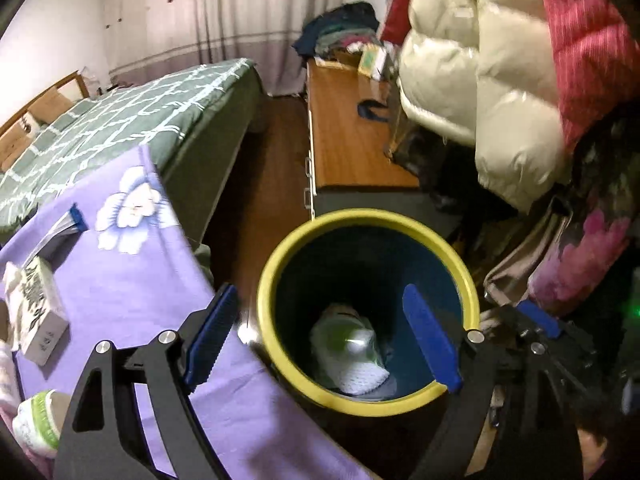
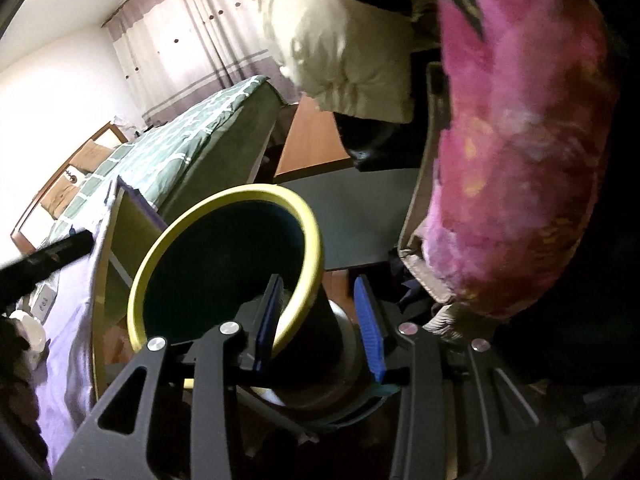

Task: Collect trash
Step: 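Carry the jar over the yellow bin and open the left gripper, then move the right gripper toward the white bottle with green label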

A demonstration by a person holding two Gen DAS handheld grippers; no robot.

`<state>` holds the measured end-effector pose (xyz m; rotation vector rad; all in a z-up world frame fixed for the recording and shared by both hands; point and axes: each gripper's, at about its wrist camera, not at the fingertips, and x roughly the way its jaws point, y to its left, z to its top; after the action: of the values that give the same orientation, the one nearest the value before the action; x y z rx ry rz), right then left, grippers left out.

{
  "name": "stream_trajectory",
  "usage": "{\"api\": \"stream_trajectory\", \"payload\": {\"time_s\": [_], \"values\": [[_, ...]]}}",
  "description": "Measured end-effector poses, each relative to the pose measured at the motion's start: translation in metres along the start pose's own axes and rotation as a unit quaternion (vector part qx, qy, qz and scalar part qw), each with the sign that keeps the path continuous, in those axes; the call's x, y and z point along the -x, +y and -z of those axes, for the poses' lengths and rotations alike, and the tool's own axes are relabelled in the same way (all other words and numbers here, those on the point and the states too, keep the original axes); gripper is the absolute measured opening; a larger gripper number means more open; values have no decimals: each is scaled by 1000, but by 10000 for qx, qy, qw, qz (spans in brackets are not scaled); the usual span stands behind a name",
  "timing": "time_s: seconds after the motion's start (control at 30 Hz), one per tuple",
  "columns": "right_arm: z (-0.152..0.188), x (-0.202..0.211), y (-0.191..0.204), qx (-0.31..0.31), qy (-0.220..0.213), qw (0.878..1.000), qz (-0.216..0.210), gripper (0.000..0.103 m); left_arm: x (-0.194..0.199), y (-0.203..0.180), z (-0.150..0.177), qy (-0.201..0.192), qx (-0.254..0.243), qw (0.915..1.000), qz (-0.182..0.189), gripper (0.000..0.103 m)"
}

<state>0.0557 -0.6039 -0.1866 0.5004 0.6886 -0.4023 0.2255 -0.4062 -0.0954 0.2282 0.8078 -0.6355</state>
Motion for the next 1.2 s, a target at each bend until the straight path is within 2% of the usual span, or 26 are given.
{"api": "stream_trajectory", "payload": {"time_s": [0.2,0.33,0.47,0.6,0.67,0.87,1.03,1.2], "values": [[3,2,22,189,1,9997,-143,37,53,41,14,-379,437,9982,-162,87],[6,2,42,367,32,9990,-271,37,93,75,32,-600,698,9946,-475,90],[11,5,65,571,55,9975,-414,37,135,112,54,-818,951,9879,-908,92],[17,10,94,832,89,9945,-636,37,176,154,84,-965,1259,9759,-1495,92],[21,12,110,948,108,9925,-761,37,189,171,96,-990,1424,9712,-1631,92],[36,22,173,1480,195,9807,-1261,38,226,220,136,-1076,1919,9561,-1936,92],[53,23,241,2099,306,9633,-1644,39,249,242,162,-1177,2120,9463,-2136,92],[59,9,286,2444,458,9532,-1721,39,261,260,183,-1184,2296,9389,-2274,93]]}}
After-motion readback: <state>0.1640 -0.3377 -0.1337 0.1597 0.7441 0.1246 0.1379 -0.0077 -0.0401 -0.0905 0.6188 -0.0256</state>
